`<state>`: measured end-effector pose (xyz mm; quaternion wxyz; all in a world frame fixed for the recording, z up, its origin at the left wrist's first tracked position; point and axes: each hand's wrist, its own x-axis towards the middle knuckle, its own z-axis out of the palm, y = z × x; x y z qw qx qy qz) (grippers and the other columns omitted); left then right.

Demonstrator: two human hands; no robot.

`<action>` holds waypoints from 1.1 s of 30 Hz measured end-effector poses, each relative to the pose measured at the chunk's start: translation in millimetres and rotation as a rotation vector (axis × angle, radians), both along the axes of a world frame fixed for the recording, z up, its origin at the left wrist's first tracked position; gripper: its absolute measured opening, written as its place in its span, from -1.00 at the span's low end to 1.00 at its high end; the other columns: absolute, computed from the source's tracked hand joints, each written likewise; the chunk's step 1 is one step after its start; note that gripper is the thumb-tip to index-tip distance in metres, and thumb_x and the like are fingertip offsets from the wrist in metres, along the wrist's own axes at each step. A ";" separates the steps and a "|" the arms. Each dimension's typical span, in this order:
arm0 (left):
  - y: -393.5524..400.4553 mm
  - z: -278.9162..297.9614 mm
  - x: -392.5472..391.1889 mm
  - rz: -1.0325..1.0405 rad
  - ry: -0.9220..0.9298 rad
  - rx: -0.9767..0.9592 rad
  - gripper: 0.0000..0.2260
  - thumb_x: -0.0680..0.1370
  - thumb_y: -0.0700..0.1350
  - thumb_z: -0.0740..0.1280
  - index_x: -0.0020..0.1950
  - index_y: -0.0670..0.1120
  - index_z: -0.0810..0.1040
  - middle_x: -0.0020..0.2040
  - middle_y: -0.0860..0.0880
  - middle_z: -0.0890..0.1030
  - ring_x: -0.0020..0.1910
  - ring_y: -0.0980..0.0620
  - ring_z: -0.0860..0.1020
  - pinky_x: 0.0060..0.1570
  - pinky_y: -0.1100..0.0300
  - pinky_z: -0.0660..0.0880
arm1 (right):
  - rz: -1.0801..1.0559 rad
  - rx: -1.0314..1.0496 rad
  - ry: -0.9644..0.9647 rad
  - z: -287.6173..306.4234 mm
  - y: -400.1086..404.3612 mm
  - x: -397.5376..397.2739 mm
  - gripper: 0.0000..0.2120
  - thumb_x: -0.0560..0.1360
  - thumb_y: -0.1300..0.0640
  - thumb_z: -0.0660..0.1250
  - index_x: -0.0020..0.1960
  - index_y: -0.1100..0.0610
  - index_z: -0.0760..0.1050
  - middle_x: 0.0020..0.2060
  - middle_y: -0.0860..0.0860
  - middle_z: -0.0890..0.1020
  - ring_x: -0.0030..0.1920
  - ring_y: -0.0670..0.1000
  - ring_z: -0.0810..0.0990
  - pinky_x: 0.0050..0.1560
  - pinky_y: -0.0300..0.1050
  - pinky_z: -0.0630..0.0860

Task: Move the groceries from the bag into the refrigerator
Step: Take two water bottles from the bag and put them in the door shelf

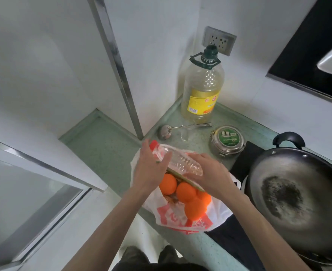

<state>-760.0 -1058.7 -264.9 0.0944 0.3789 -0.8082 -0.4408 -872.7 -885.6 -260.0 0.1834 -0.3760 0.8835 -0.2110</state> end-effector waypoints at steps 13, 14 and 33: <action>22.7 3.5 11.2 0.086 0.249 0.447 -0.76 0.56 0.18 0.43 0.07 0.05 0.66 0.00 0.02 0.73 0.04 0.03 0.70 0.18 -0.13 0.61 | -0.139 -0.258 -0.306 -16.9 9.4 40.9 -0.45 0.48 -0.10 0.53 0.43 -0.20 0.45 0.29 -0.28 0.54 0.29 -0.22 0.49 0.35 -0.11 0.44; 25.3 5.3 13.9 0.097 0.260 0.403 -0.76 0.56 0.16 0.44 0.02 0.00 0.65 -0.04 0.00 0.72 0.00 0.01 0.70 0.16 -0.11 0.62 | -0.123 -0.255 -0.327 -17.6 10.3 42.2 -0.42 0.48 -0.10 0.53 0.45 -0.20 0.43 0.32 -0.29 0.54 0.31 -0.22 0.49 0.38 -0.08 0.45; 14.3 8.6 56.7 -0.056 0.212 -0.085 -0.71 0.43 0.22 0.54 0.06 0.16 0.60 -0.09 0.20 0.71 -0.05 0.23 0.67 0.04 0.07 0.65 | 0.296 0.263 0.163 -72.1 16.5 96.2 -0.73 0.62 -0.08 0.26 0.23 -0.01 0.57 0.18 -0.02 0.64 0.24 0.12 0.55 0.38 0.07 0.31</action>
